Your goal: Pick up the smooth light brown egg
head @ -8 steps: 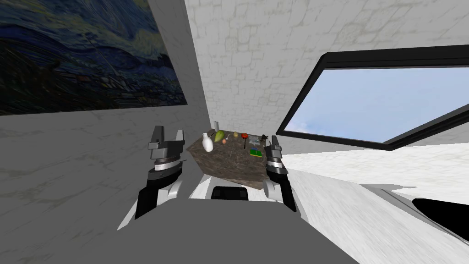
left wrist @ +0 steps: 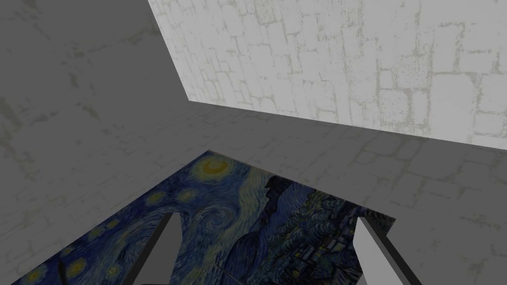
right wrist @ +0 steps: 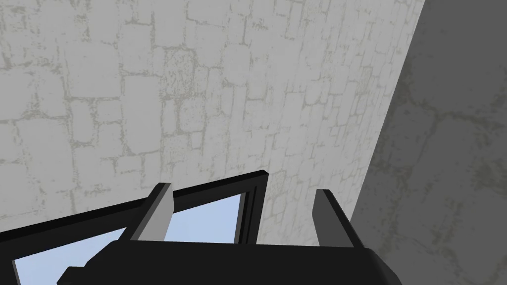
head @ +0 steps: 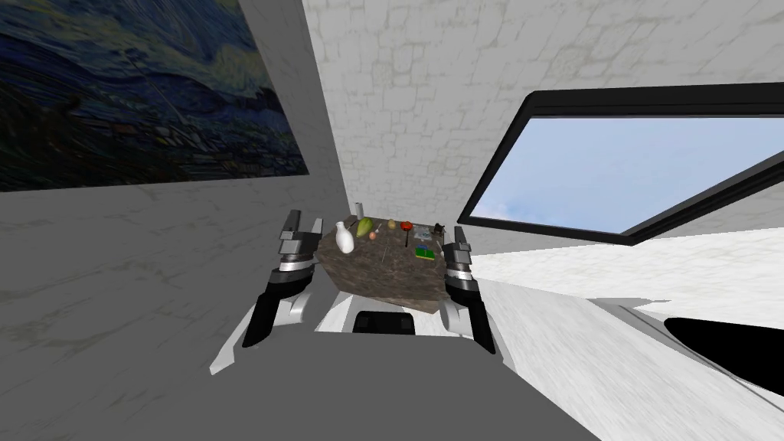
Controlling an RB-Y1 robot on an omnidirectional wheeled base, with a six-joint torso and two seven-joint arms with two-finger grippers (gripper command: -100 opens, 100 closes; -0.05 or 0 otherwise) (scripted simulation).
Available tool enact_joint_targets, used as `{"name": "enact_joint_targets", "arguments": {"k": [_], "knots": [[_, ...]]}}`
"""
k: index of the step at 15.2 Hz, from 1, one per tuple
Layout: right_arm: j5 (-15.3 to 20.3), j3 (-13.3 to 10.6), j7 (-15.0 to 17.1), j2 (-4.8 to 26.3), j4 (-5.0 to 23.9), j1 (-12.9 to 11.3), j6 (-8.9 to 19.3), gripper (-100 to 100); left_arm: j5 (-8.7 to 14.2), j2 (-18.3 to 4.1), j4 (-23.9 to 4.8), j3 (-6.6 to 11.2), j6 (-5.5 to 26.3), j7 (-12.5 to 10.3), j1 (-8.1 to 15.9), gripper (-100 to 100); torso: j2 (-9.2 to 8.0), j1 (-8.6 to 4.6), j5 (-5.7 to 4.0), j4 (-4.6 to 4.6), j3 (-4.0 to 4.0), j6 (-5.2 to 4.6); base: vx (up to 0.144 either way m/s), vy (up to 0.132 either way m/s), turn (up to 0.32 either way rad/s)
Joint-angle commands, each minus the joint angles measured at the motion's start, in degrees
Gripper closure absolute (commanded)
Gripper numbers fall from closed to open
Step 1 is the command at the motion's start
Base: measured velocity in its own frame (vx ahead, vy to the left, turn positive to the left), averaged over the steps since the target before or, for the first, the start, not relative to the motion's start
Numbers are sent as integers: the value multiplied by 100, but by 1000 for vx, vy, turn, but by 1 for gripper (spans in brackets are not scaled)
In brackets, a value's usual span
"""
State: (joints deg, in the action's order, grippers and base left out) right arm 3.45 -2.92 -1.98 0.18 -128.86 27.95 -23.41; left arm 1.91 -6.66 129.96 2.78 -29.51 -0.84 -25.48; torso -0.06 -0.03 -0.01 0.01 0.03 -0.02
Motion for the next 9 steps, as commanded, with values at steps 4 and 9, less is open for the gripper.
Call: {"name": "enact_joint_targets", "arguments": {"k": [4,9], "knots": [[0,0,0,0,0,0,0,0,72,-238,-541,41,537,-95,501,-100,-1,0,0,0,1,1,-24,-10,-58],[0,0,0,0,0,0,0,0,129,-368,-1070,68,1018,-170,993,-100,-2,-1,0,0,1,0,-26,-10,-70]]}}
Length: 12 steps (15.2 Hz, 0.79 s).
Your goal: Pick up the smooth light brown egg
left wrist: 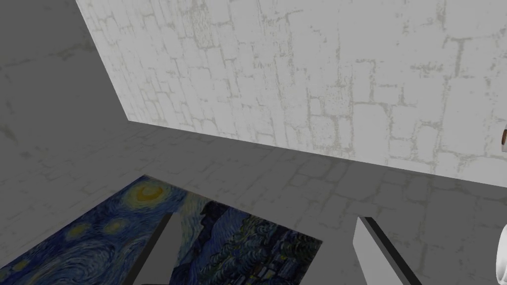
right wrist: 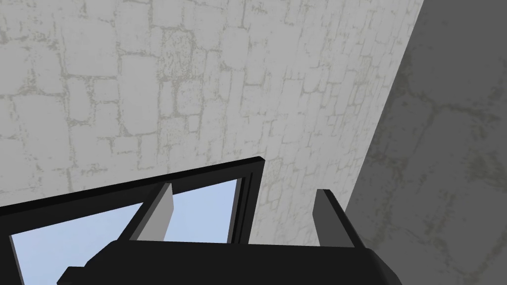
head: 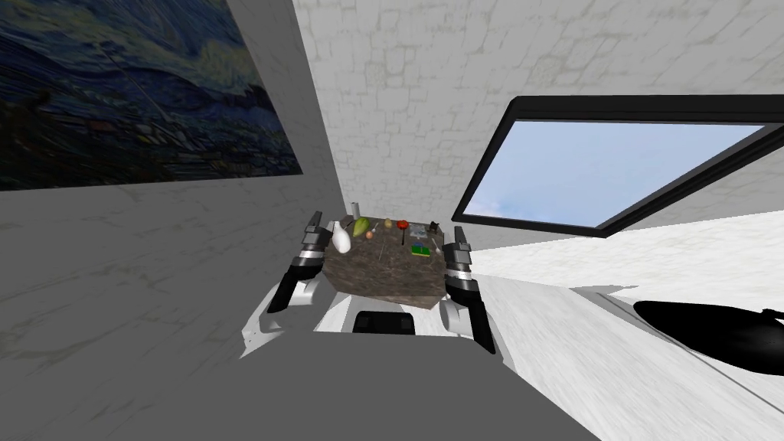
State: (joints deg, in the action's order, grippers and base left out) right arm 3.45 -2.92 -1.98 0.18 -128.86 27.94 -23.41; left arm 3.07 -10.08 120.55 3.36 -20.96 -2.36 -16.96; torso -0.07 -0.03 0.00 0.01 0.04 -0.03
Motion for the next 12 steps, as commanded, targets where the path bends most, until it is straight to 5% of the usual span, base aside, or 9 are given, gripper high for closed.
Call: {"name": "enact_joint_targets", "arguments": {"k": [1,7,12], "knots": [[0,0,0,0,0,0,0,0,12,-26,-173,10,164,-18,157,-100,0,0,0,0,0,0,-18,-5,-23],[0,0,0,0,0,0,0,0,109,-179,-977,58,880,-146,908,-100,1,1,0,0,0,2,-22,-8,-64],[0,0,0,0,0,0,0,0,144,-221,-1377,76,1269,-193,1256,-100,2,1,0,0,-1,0,-19,-6,-55]]}}
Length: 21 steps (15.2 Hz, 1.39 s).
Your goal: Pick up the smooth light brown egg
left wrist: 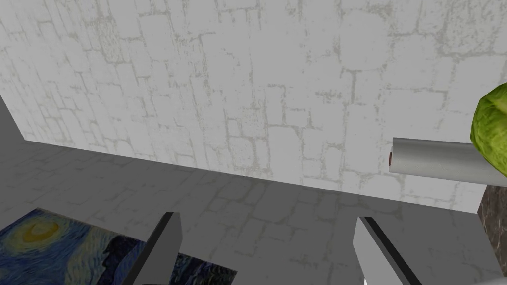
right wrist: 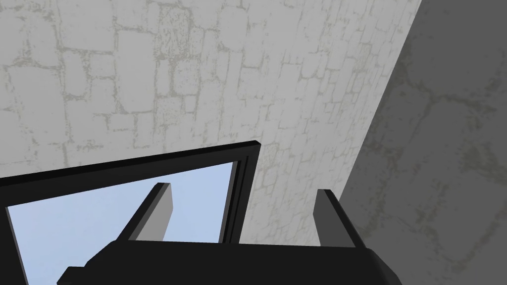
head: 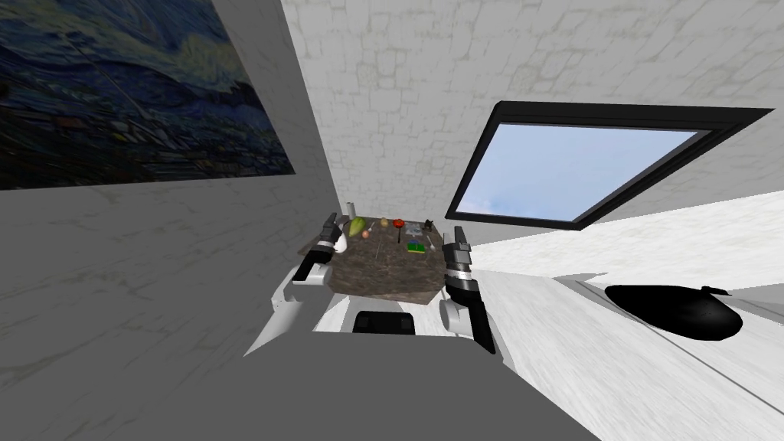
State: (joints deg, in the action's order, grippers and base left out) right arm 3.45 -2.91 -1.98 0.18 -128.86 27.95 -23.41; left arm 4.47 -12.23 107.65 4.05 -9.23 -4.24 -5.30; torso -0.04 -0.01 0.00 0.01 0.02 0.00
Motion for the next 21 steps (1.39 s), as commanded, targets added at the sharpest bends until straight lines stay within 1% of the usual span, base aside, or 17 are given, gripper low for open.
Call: {"name": "enact_joint_targets", "arguments": {"k": [1,2,4,5,7,8,9,10,11,13,15,16,17,18,19,20,21], "knots": [[0,0,0,0,0,0,0,0,40,-42,-286,26,286,-53,286,-100,0,0,0,0,0,0,-18,-5,-71],[0,0,0,0,0,0,0,0,40,-42,-345,26,398,-53,375,-100,0,-1,0,0,0,-2,-22,-4,-73],[0,0,0,0,0,0,0,0,40,-42,-417,26,398,-53,390,-100,0,0,0,0,0,0,-14,-2,-12],[0,0,0,0,0,0,0,0,76,-76,-614,46,662,-102,611,-100,1,0,0,0,0,1,-16,-7,-75],[0,0,0,0,0,0,0,0,76,-76,-757,46,709,-102,697,-100,1,-2,-1,0,0,-2,-18,-5,-57],[0,0,0,0,0,0,0,0,113,-106,-944,66,932,-152,923,-100,1,0,0,0,-1,0,-18,-3,-73],[0,0,0,0,0,0,0,0,113,-106,-1066,66,1022,-152,1008,-100,1,0,0,0,0,-2,-19,-2,-84],[0,0,0,0,0,0,0,0,113,-106,-1105,66,1026,-152,1008,-100,1,0,0,0,0,-2,-13,-1,-29],[0,0,0,0,0,0,0,0,149,-133,-1287,87,1242,-203,1234,-100,1,1,0,0,-1,0,-17,-6,-71],[0,0,0,0,0,0,0,0,149,-133,-1460,87,1349,-203,1324,-100,0,-1,0,0,0,-1,-18,-2,-50],[0,0,0,0,0,0,0,0,186,-156,-1713,109,1676,-254,1643,-100,0,0,0,0,0,-2,-20,-1,-73],[0,0,0,0,0,0,0,0,186,-156,-1820,109,1676,-254,1643,-100,0,0,0,0,0,-1,-14,1,-34],[0,0,0,0,0,0,0,0,223,-178,-1993,131,1862,-306,1860,-100,1,2,0,0,0,0,-14,1,-65],[0,0,0,0,0,0,0,0,223,-178,-2107,131,1962,-306,1962,-100,1,1,0,0,-1,-1,-15,1,-71],[0,0,0,0,0,0,0,0,223,-178,-2183,131,2006,-306,1963,-100,1,1,0,0,-1,-1,-11,1,-33],[0,0,0,0,0,0,0,0,260,-197,-2319,153,2201,-358,2173,-100,2,1,0,0,-1,0,-15,-1,-78],[0,0,0,0,0,0,0,0,260,-197,-2456,153,2304,-358,2283,-100,2,1,0,0,-1,-2,-16,3,-92]]}}
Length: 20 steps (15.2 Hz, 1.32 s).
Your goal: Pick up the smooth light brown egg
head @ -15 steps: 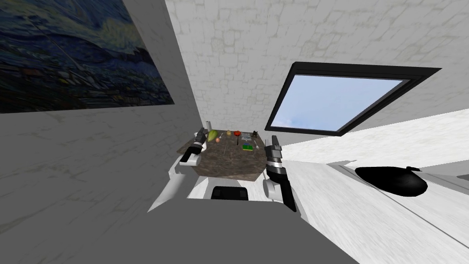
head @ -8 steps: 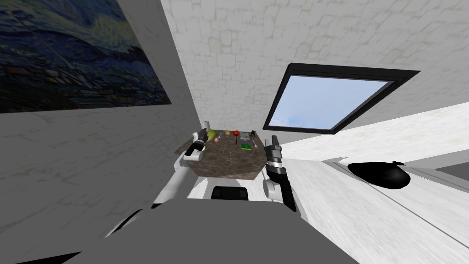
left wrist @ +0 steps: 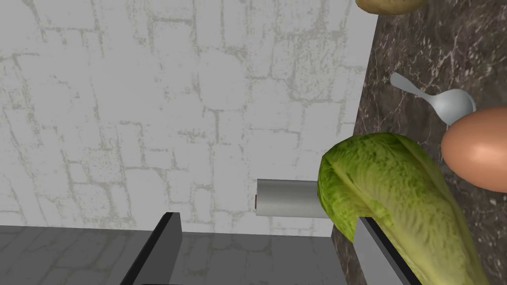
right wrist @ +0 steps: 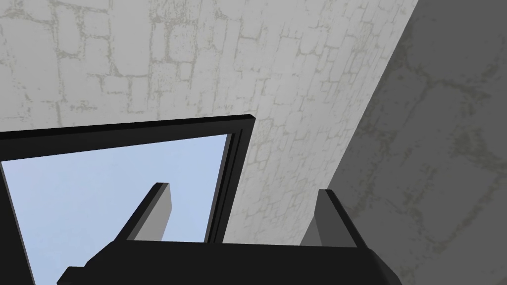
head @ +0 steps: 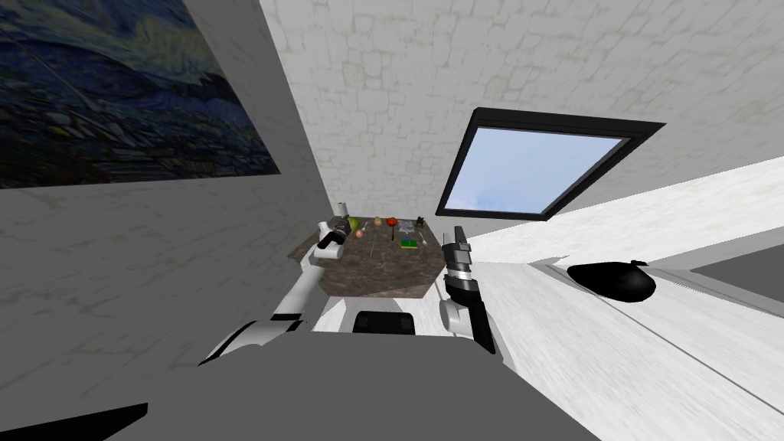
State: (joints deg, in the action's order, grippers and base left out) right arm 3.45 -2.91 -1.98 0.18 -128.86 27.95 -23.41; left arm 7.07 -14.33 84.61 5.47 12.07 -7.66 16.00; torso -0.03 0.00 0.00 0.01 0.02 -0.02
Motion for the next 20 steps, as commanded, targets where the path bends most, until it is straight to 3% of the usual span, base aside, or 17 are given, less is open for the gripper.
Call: {"name": "enact_joint_targets", "arguments": {"k": [1,3,4,5,7,8,10,11,13,14,16,17,19,20], "knots": [[0,0,0,0,0,0,0,0,0,13,-245,11,208,-16,153,-100,0,0,0,0,0,0,-11,5,-33],[0,0,0,0,0,0,0,0,36,-5,-542,34,485,-67,471,-100,0,2,0,0,0,0,-14,6,-67],[0,0,0,0,0,0,0,0,36,-5,-612,34,539,-67,471,-100,1,1,1,0,0,0,-10,5,-33],[0,0,0,0,0,0,0,0,71,-20,-759,58,716,-119,687,-100,0,1,1,-1,0,2,-11,6,-56],[0,0,0,0,0,0,0,0,71,-20,-974,58,868,-119,787,-100,1,2,0,0,0,1,-10,6,-50],[0,0,0,0,0,0,0,0,105,-35,-1119,81,1072,-170,1020,-100,1,2,1,-1,-1,2,-9,8,-70],[0,0,0,0,0,0,0,0,105,-35,-1342,81,1195,-170,1098,-100,2,3,1,-1,-1,1,-8,11,-51],[0,0,0,0,0,0,0,0,139,-49,-1488,105,1377,-220,1305,-100,1,4,1,-1,-1,3,-8,11,-48],[0,0,0,0,0,0,0,0,139,-49,-1703,105,1518,-220,1403,-100,2,4,1,0,-1,1,-6,12,-47],[0,0,0,0,0,0,0,0,171,-62,-1840,129,1709,-269,1618,-100,2,4,1,-1,-1,3,-6,13,-70],[0,0,0,0,0,0,0,0,171,-62,-2060,129,1836,-269,1702,-100,3,5,1,0,-2,1,-4,15,-45],[0,0,0,0,0,1,0,0,201,-75,-2212,153,2029,-318,1927,-100,3,6,2,-1,-2,3,-2,16,-43],[0,0,0,0,0,0,0,0,201,-75,-2410,153,2147,-318,1992,-100,4,7,1,-1,-2,1,-1,18,-51],[0,0,0,0,0,1,0,0,231,-89,-2592,177,2339,-364,2231,-100,4,7,2,-1,-2,3,-2,20,-48]]}}
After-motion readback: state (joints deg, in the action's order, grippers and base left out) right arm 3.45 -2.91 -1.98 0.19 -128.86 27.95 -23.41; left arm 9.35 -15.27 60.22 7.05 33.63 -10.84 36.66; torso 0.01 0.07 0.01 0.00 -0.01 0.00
